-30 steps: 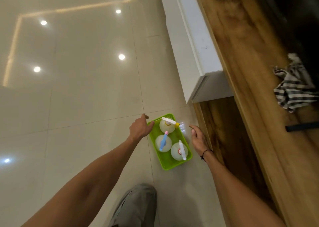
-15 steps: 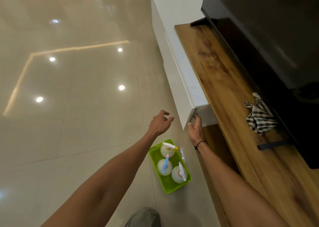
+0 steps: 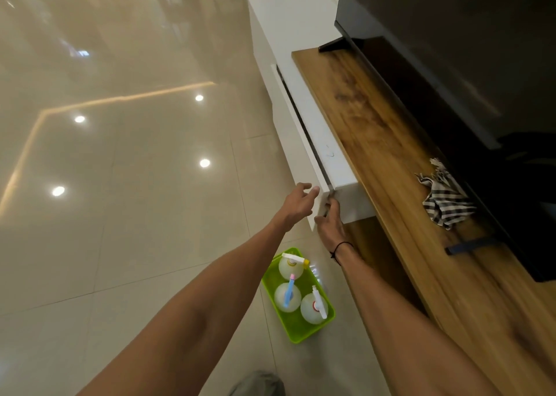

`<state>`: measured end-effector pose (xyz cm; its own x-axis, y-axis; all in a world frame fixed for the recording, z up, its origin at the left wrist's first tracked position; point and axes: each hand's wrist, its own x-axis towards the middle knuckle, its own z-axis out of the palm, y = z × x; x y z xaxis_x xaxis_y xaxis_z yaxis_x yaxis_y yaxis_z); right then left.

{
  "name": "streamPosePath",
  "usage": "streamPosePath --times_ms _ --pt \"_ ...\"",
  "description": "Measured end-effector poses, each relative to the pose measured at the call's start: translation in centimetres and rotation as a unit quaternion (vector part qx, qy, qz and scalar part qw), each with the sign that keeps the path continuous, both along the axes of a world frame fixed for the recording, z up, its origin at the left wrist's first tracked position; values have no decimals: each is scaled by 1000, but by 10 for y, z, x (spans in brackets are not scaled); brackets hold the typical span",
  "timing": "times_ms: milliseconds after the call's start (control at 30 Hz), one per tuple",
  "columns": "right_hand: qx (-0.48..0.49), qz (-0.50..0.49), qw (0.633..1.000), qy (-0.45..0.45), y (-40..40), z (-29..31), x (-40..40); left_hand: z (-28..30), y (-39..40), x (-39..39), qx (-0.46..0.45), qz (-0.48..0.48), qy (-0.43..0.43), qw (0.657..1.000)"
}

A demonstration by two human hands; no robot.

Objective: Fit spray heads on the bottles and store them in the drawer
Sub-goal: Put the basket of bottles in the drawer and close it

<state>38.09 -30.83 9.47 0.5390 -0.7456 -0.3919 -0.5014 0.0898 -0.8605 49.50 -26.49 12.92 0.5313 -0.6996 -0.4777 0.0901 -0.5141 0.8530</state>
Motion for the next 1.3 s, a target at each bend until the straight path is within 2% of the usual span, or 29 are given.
streamPosePath --times_ms 400,867,1300 --pt "-10 72 997 -13 37 -12 22 -11 23 27 17 38 -19 999" --pt "-4 208 978 10 71 -8 70 -7 110 79 26 74 -20 997" --pt "6 279 960 12 114 1 118 3 174 113 55 121 -33 991"
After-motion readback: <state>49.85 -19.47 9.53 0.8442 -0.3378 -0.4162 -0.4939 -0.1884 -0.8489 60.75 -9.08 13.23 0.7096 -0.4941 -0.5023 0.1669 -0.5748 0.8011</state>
